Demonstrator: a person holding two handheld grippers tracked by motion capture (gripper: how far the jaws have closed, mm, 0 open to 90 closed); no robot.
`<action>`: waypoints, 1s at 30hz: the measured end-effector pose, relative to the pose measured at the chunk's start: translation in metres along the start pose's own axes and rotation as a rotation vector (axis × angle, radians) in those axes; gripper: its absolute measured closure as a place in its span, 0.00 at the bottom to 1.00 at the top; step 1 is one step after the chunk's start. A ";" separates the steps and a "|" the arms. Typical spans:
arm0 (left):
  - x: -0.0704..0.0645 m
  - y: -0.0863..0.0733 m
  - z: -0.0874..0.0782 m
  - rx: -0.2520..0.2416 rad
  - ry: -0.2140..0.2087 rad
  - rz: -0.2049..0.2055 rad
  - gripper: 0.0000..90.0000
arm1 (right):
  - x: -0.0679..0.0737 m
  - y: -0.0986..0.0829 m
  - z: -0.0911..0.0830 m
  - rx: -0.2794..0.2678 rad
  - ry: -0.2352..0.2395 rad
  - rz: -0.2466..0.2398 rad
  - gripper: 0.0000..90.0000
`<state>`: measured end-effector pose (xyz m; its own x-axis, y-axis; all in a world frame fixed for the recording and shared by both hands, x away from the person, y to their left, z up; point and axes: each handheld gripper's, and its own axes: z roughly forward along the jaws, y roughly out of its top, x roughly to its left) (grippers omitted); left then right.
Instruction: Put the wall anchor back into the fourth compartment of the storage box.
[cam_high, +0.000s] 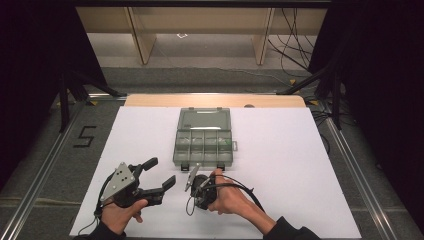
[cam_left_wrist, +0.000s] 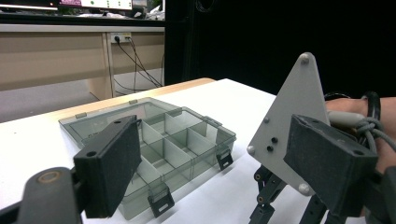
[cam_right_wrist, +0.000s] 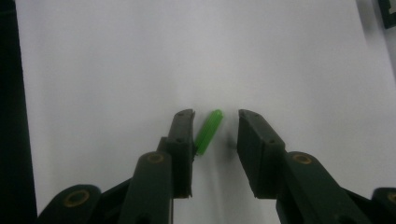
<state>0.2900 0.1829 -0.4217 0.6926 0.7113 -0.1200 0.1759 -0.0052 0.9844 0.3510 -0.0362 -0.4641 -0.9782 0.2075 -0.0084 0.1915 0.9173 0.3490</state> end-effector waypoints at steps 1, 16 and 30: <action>0.000 0.000 0.000 0.000 0.000 0.001 0.19 | 0.000 0.000 0.000 -0.003 0.005 -0.006 0.78; 0.000 0.000 0.000 0.000 0.000 -0.001 0.20 | 0.001 0.002 0.001 -0.005 0.007 -0.029 0.94; 0.000 0.000 0.001 -0.007 -0.006 -0.001 0.20 | -0.014 -0.002 -0.024 -0.065 -0.027 0.005 0.94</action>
<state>0.2904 0.1826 -0.4219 0.6965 0.7071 -0.1221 0.1718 0.0009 0.9851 0.3629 -0.0489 -0.4419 -0.9746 0.2217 -0.0311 0.1899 0.8925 0.4092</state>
